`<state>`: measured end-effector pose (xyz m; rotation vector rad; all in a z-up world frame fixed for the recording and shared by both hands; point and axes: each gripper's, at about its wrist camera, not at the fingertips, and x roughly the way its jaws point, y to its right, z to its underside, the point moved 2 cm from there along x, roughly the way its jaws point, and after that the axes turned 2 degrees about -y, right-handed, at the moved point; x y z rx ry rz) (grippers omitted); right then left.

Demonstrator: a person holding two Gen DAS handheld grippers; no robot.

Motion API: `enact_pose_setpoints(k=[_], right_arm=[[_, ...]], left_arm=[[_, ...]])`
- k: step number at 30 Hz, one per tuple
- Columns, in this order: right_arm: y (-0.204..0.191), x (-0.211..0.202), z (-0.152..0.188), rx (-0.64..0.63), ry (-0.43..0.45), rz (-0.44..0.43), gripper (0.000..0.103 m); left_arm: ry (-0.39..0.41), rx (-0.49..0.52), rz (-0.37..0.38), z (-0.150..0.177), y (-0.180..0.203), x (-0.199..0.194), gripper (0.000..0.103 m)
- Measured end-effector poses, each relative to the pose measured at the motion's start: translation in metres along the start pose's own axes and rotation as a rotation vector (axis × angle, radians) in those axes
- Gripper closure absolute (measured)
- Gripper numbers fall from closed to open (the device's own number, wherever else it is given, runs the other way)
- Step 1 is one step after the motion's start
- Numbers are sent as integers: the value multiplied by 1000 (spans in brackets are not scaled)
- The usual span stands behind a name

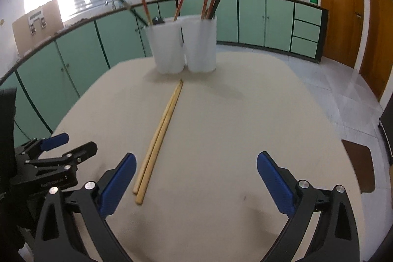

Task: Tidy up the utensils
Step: 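Move both tools back down to the two plain wooden chopsticks, then grasp a plain wooden chopstick with the right tool while the left tool grasps the other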

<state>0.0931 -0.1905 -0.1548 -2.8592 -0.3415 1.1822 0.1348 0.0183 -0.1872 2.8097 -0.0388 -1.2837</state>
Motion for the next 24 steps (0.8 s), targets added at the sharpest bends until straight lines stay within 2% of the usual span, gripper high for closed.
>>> enact_pose_setpoints(k=[5, 13, 22, 24], right_arm=[[-13, 6, 12, -22, -45, -23, 12], [-35, 14, 24, -87, -114, -41, 41], [-47, 16, 29, -128, -134, -26, 59], [-50, 16, 30, -140, -133, -24, 69]], left_arm=[[-26, -26, -2, 1, -5, 1, 17], [-39, -33, -3, 4, -8, 1, 17], [-54, -45, -1, 7, -11, 2, 17], [-57, -47, -1, 4, -10, 5, 17]])
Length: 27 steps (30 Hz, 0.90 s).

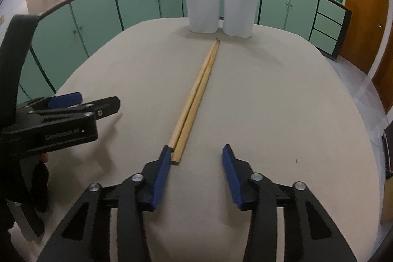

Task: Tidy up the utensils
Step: 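Grasp a plain wooden chopstick with the right tool while the left tool grasps the other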

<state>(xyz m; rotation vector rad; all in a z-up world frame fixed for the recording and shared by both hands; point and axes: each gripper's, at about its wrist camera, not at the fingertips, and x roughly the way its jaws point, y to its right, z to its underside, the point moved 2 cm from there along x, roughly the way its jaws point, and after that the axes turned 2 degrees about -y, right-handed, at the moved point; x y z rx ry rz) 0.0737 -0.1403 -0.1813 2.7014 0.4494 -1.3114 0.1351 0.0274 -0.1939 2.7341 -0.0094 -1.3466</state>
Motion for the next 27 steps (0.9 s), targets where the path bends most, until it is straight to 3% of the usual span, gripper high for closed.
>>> enact_pose_setpoints(k=[6, 14, 22, 25, 27], right_arm=[[6, -1, -1, 16, 0, -1, 89], [19, -5, 1, 86, 10, -72, 86], [14, 1, -2, 75, 2, -63, 83], [13, 3, -5, 66, 0, -50, 86], [11, 3, -4, 61, -3, -42, 94]], left_arm=[[-2, 2, 0, -2, 1, 2, 17], [-3, 10, -4, -1, 4, 2, 16], [-7, 16, -8, 0, 4, 3, 16], [-10, 30, -12, 0, 7, 4, 16], [-11, 43, -15, 1, 10, 4, 15]])
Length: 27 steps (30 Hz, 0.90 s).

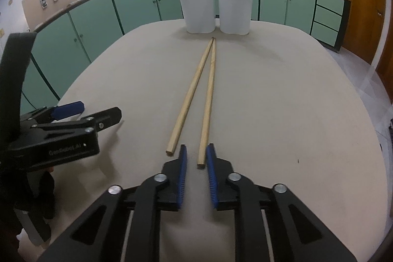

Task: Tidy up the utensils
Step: 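Grasp a plain wooden chopstick with the right tool while the left tool grasps the other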

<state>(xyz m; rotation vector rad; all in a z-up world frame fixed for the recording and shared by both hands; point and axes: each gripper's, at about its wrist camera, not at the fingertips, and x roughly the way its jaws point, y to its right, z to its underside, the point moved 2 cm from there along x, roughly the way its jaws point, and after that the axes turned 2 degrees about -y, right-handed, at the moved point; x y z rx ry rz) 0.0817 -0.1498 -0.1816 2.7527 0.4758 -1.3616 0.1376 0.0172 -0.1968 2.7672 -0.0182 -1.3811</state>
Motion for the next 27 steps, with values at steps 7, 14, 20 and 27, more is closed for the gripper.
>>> enact_pose_setpoints(k=[7, 14, 20, 27], right_arm=[[3, -3, 1, 9, 11, 4, 96], [30, -10, 1, 69, 33, 46, 96], [65, -12, 1, 132, 40, 90, 96], [76, -11, 3, 148, 39, 85, 96]], left_arm=[[3, 16, 14, -1, 9, -1, 16], [11, 41, 70, -1, 32, -7, 16], [4, 70, 92, 3, 57, -5, 16], [-18, 83, 64, 7, 72, 6, 23]])
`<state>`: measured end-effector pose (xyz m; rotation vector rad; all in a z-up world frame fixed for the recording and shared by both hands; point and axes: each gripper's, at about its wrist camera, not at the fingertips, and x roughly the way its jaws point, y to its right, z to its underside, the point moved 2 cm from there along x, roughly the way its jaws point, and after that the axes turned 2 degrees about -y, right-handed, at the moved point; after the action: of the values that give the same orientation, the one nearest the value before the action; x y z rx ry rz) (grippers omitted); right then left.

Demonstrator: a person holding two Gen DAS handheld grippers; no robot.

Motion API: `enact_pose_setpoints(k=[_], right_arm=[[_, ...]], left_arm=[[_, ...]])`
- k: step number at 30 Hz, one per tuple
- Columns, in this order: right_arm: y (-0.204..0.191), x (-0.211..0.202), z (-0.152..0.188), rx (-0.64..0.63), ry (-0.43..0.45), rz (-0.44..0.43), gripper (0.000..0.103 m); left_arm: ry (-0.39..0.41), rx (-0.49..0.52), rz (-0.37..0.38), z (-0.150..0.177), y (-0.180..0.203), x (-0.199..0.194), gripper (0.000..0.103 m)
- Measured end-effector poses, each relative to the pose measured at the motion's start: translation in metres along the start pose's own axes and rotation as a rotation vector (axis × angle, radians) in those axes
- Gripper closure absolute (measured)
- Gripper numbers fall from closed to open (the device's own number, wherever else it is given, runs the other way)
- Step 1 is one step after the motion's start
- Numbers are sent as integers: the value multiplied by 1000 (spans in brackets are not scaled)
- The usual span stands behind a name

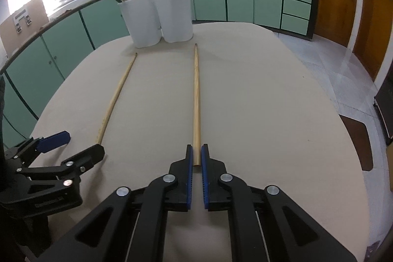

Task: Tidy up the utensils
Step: 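Grasp a plain wooden chopstick with the right tool while the left tool grasps the other, then carry both wooden chopsticks into the white holder and open both tools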

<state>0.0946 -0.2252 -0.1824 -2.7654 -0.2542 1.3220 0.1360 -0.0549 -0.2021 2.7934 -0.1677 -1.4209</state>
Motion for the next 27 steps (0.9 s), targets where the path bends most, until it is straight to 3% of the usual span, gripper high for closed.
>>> enact_pose_setpoints(k=[8, 17, 20, 27], right_arm=[[-4, 3, 0, -6, -14, 0, 96], [-8, 7, 1, -32, -21, 26, 96], [-8, 7, 1, -29, -20, 24, 96], [-10, 6, 1, -34, -12, 29, 96]], left_arm=[[14, 20, -26, 2, 8, -6, 60], [25, 39, -17, 4, 19, -7, 86], [25, 31, -16, 4, 17, -7, 93], [29, 15, -10, 4, 14, -9, 97]])
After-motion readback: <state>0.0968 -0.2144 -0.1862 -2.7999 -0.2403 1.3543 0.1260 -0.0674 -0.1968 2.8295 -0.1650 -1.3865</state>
